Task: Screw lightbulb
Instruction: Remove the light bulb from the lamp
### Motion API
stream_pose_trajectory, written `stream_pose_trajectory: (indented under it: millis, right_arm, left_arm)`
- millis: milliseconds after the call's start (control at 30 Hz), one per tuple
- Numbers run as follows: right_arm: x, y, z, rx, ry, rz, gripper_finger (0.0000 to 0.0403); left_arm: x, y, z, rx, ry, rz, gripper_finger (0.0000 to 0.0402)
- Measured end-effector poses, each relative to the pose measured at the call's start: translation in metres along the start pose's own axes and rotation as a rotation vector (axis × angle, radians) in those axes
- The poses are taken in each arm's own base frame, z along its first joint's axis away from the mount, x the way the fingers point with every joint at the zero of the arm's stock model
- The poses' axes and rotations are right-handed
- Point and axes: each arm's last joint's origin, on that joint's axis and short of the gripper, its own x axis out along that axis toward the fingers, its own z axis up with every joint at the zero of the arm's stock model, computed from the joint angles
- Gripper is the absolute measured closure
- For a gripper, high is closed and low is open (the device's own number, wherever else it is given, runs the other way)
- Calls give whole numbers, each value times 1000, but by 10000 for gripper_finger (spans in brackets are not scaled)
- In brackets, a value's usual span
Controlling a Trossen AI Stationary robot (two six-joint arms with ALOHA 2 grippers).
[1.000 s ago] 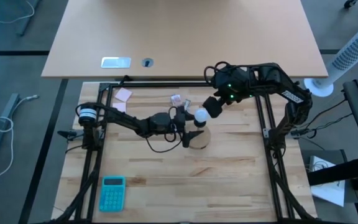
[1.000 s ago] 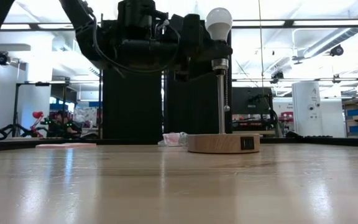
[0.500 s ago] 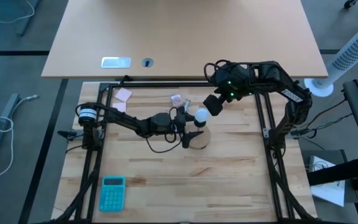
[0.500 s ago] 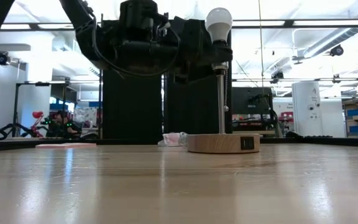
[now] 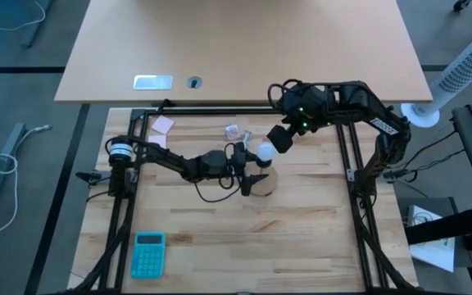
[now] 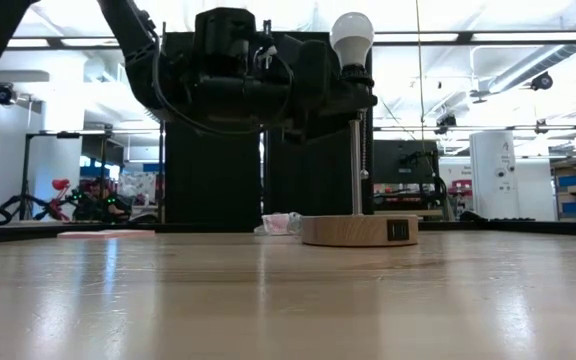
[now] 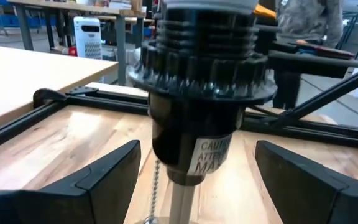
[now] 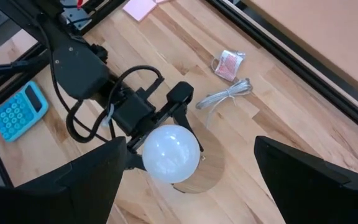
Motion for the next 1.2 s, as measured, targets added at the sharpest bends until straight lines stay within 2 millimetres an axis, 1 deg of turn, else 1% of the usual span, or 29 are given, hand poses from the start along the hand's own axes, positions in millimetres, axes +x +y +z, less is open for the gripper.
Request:
stream_pose_trajectory:
  millis: [767, 933, 1000, 1067, 1200]
  right_arm:
    - [0, 0, 0, 15, -3, 2, 55]
    - [0, 0, 0, 15, -3, 2, 55]
    - [0, 0, 0, 15, -3, 2, 55]
    - [0, 0, 0, 15, -4, 2, 55]
    - [0, 0, 0, 15, -4, 3, 55]
  left_arm:
    - [0, 1, 1, 5, -2, 1, 93]
    - [0, 1, 1, -76, 1, 0, 93]
    - [3, 1, 1, -83, 25, 3, 93]
    - [6, 1, 5, -59, 34, 5, 93]
    - [15, -1, 18, 10, 3, 1, 93]
